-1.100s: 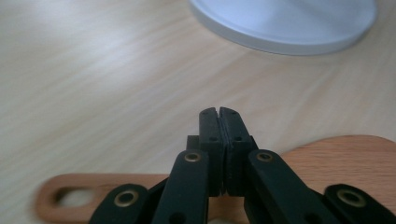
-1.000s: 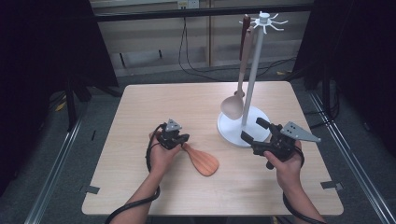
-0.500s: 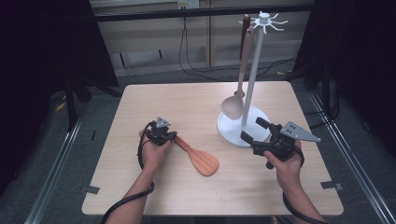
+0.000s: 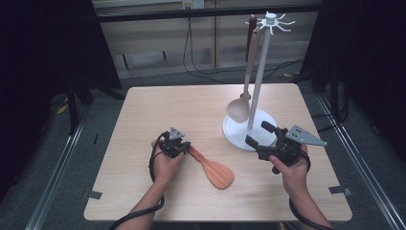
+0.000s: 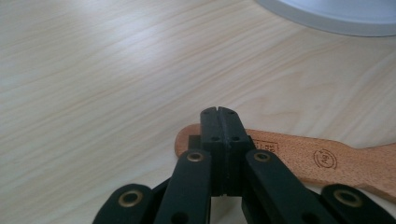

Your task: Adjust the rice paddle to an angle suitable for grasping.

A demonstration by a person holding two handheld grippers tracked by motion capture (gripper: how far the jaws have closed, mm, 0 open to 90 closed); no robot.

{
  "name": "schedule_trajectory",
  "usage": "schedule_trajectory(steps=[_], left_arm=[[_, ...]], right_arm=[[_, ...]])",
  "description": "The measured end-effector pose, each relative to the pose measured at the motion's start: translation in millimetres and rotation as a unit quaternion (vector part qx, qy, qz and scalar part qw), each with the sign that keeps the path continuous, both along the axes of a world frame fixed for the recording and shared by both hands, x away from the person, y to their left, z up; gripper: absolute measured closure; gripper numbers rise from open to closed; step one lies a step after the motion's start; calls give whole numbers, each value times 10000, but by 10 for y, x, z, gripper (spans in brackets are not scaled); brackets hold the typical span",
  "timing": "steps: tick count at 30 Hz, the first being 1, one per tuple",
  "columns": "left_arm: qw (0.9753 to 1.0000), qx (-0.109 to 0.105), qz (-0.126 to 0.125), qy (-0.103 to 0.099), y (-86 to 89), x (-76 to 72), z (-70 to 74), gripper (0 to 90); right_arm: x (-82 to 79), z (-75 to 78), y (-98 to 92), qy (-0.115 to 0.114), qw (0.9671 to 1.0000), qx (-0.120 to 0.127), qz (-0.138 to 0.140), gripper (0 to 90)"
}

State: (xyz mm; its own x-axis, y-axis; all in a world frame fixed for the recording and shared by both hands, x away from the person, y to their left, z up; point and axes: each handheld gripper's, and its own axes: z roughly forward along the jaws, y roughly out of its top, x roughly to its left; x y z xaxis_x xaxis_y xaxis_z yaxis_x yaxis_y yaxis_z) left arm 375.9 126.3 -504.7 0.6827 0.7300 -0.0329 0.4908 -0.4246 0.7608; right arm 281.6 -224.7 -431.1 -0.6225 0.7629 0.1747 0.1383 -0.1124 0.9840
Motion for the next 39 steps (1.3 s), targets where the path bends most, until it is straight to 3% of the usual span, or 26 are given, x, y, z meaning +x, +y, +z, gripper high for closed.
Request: schedule_trajectory(steps=[11,13,17,18,20,24,29,34,39], left_arm=[[9997,-161,-148,-69,-397,-290,-27,900],[9997,-85,-189,-116,-454,-333,-24,900],[9997,-191,-161,36,-468,-337,-17,899],[9995,-278,-149,83,-462,-331,-16,880],[9993,-247,-275,114,-430,-317,11,835],[9985,-337,-426,23,-354,-306,86,749],[9979,-469,-445,-92,-253,-311,147,553],[9986,-371,-360,-142,-110,-334,176,373],[9991,-270,-319,-107,25,-357,189,270]], right_arm=[[-3,-20,31,75,9999,-100,24,130],[-6,-20,39,112,9999,-126,4,129],[-4,-30,60,209,9995,-235,-19,130],[3,-35,64,235,9993,-306,-25,130],[5,-41,77,305,9988,-374,-3,131],[28,-65,135,445,9976,-531,40,131],[58,-102,231,651,9949,-773,68,138],[93,-139,336,834,9911,-1027,162,140],[122,-160,420,960,9877,-1201,272,135]])
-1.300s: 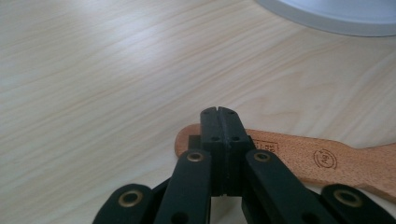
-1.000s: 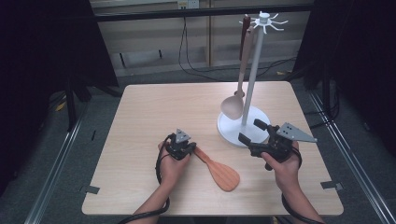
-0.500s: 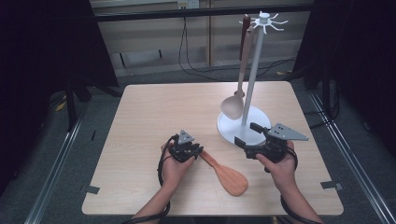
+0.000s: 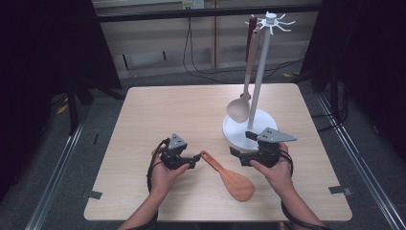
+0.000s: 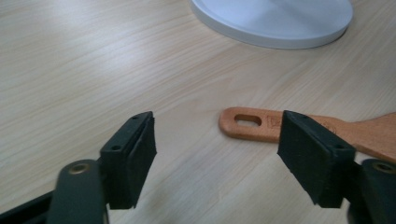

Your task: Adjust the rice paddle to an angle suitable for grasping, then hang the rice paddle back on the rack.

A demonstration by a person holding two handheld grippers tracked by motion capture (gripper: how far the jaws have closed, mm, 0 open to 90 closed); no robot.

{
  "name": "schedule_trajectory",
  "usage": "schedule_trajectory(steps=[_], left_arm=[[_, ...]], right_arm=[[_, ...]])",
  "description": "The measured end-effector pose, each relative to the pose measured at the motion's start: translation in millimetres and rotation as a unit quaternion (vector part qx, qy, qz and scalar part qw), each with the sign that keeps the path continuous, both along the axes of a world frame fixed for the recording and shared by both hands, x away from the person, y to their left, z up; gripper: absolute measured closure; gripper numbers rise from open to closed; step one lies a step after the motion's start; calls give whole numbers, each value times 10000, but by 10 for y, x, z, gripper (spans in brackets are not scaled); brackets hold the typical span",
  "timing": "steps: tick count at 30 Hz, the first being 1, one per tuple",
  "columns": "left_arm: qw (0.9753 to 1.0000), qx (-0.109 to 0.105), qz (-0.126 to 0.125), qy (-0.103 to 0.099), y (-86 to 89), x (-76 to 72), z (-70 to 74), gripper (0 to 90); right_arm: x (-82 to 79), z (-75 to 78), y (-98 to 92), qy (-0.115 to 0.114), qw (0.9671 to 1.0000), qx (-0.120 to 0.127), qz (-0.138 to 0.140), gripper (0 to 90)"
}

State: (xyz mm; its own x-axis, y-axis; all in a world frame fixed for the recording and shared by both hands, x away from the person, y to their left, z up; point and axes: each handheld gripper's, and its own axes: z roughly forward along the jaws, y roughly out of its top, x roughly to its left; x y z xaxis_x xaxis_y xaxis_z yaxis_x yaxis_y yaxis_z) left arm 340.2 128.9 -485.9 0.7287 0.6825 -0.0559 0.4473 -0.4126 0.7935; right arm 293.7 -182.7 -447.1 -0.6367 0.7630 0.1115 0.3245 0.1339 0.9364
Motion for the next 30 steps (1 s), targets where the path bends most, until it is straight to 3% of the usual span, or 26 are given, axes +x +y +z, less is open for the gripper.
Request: schedule_trajectory(steps=[2,5,8,9,10,11,13,14,22,30], left_arm=[[9998,-129,89,86,48,-2,-4,216],[9998,-119,122,85,110,-8,-18,174],[9996,-155,175,131,160,1,-46,158],[9993,-253,233,155,166,0,-54,152],[9995,-175,220,159,195,5,-45,146],[9991,-272,266,180,204,7,-45,140],[9993,-197,269,185,243,15,-35,122],[9990,-260,329,178,253,12,-34,116],[9982,-334,456,220,340,20,-39,103],[9983,-290,450,233,359,26,-48,101]], right_arm=[[20,-7,34,37,9999,-128,53,135],[37,-14,61,103,9997,-203,69,136],[74,-25,138,305,9987,-385,134,138],[86,-28,161,338,9983,-450,156,139],[99,-34,185,393,9978,-506,178,140],[113,-40,207,431,9973,-560,194,141],[138,-56,253,540,9962,-639,226,145],[147,-65,279,612,9957,-657,225,149],[231,-125,524,1095,9885,-949,444,180],[284,-180,698,1363,9817,-1182,613,228]])
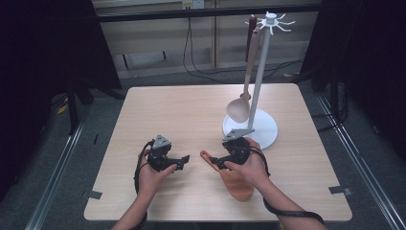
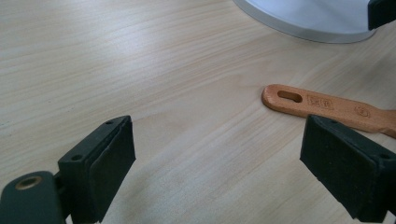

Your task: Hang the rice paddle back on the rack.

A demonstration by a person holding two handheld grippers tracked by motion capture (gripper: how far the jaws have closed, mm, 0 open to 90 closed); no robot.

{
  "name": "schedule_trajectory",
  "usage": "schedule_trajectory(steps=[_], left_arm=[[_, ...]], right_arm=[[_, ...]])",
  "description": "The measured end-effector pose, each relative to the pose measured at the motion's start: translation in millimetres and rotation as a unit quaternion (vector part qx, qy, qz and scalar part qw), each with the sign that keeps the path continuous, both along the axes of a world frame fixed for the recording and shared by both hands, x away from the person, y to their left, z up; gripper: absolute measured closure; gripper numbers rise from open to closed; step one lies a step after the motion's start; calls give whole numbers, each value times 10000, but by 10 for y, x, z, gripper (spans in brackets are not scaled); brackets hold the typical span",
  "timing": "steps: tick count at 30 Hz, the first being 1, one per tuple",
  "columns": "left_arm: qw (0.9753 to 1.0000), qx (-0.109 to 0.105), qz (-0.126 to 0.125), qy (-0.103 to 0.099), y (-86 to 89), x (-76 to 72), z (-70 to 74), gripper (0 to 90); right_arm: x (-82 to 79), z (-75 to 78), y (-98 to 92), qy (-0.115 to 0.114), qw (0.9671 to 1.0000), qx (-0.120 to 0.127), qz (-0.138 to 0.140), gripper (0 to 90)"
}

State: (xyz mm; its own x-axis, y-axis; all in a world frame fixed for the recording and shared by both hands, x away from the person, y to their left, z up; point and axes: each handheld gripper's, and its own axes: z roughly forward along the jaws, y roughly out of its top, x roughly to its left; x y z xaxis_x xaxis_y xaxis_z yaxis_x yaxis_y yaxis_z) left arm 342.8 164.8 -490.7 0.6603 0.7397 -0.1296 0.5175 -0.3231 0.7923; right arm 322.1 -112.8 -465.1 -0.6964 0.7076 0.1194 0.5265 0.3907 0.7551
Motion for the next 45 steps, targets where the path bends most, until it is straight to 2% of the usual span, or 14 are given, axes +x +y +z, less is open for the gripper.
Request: schedule_trajectory(steps=[5,7,14,15,18,20,22,25,31,34,39,40,42,45], left_arm=[[10000,-50,57,1,6,8,-3,101],[10000,-8,25,17,13,7,-7,101],[10000,-66,68,-10,28,8,2,99],[9999,-82,98,-9,26,6,1,99],[9999,-72,78,-11,33,12,-2,98],[10000,-44,65,-1,31,6,3,97],[9999,-44,86,-37,28,1,9,97],[9999,-85,83,-41,23,-4,15,97],[10000,-68,60,-33,32,6,17,97],[9999,-55,85,-26,35,11,9,98],[10000,-37,73,-35,32,12,2,97],[10000,-56,73,-28,28,11,-2,98],[10000,-42,85,-22,27,6,-5,98],[9999,-63,113,-26,31,2,-4,98]], right_arm=[[17,-48,103,223,9993,-293,76,308],[19,-83,139,319,9989,-331,106,350],[17,-264,171,631,9945,-802,237,426],[19,-281,170,524,9947,-839,284,436],[21,-263,176,446,9925,-1079,351,513],[27,-237,172,506,9905,-1230,353,616],[48,-227,148,544,9897,-1248,430,622],[76,-200,97,715,9872,-1356,438,643],[156,-133,20,1379,9801,-1402,262,654],[166,-118,74,1406,9765,-1614,246,652],[203,-72,238,1596,9624,-2187,206,643],[218,-71,249,1597,9612,-2241,218,650],[207,-66,264,1614,9608,-2247,181,663],[193,-75,237,1514,9641,-2170,198,666]])
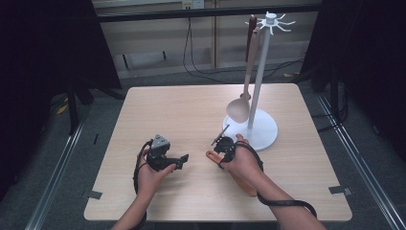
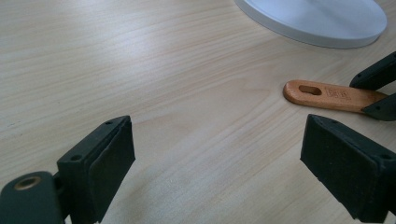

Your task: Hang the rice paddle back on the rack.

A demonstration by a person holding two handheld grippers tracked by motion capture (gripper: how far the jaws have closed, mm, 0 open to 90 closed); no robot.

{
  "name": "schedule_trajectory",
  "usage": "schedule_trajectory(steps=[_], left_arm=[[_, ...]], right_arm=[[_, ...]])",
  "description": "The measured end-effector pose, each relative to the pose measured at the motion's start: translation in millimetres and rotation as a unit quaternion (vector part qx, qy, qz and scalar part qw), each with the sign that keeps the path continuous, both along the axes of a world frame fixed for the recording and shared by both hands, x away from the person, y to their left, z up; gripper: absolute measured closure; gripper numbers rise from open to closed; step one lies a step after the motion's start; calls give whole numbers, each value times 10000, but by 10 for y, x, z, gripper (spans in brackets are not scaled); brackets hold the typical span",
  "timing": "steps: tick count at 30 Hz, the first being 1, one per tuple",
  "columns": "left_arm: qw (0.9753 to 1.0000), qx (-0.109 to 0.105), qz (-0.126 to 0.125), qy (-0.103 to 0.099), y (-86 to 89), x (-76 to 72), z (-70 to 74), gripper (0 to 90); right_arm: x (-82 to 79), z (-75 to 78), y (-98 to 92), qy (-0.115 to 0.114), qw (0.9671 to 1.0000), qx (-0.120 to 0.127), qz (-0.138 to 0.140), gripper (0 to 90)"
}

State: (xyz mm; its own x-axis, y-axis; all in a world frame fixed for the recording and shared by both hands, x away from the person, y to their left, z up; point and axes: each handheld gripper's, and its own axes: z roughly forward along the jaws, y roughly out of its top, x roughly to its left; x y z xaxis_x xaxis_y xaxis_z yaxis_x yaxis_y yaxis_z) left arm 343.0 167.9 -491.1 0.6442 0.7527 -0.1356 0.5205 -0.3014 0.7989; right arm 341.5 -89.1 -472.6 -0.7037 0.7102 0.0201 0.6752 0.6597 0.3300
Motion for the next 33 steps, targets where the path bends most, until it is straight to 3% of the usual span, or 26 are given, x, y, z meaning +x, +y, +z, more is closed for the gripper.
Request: schedule_trajectory(steps=[4,6,9,10,11,14,16,18,19,20,22,23,24,26,27,28,30,31,32,33], left_arm=[[10000,-25,15,-33,14,3,19,99],[10000,-41,17,-50,25,10,31,100],[9999,-55,77,-50,40,18,34,100],[9999,-48,91,-52,44,18,33,100],[9999,-43,91,-54,45,17,32,100],[9999,-63,111,-54,34,10,33,102],[9999,-63,104,-51,29,9,32,103],[9999,-52,73,-53,21,8,28,103],[9999,-33,95,-45,13,2,27,103],[10000,-39,80,-42,9,3,23,103],[10000,-38,57,-25,1,7,16,103],[10000,-56,62,-13,-9,5,12,103],[10000,-53,53,-13,-18,5,8,103],[10000,-16,38,-9,-29,4,3,103],[10000,-36,32,9,-37,2,-2,103],[10000,-46,6,11,-43,3,-6,103],[10000,-32,14,20,-56,-2,-12,103],[10000,-19,-2,31,-61,-3,-14,103],[10000,-8,3,31,-65,-3,-17,103],[10000,17,-26,34,-64,-2,-18,103]], right_arm=[[-29,-21,-62,-223,9994,243,-45,667],[-51,0,-136,-441,9971,614,-109,667],[-94,124,-266,-753,9899,1163,-286,667],[-103,159,-317,-985,9863,1288,-291,667],[-115,194,-372,-1070,9832,1436,-343,667],[-175,256,-523,-1350,9693,2006,-436,666],[-215,282,-635,-1528,9558,2445,-570,667],[-258,311,-766,-1767,9376,2916,-686,666],[-276,323,-828,-1835,9308,3079,-717,666],[-297,330,-884,-1970,9216,3264,-731,666],[-320,332,-976,-2052,9114,3481,-782,666],[-332,327,-1011,-2049,9067,3596,-808,666],[-339,319,-1036,-2066,9059,3602,-830,666],[-351,301,-1093,-2096,8990,3740,-889,666],[-357,296,-1124,-2095,8945,3842,-911,666],[-367,294,-1153,-2149,8878,3962,-934,666],[-388,297,-1209,-2198,8803,4097,-940,666],[-402,301,-1231,-2258,8775,4117,-972,666],[-404,309,-1252,-2276,8767,4130,-948,666],[-414,322,-1271,-2368,8729,4157,-958,666]])
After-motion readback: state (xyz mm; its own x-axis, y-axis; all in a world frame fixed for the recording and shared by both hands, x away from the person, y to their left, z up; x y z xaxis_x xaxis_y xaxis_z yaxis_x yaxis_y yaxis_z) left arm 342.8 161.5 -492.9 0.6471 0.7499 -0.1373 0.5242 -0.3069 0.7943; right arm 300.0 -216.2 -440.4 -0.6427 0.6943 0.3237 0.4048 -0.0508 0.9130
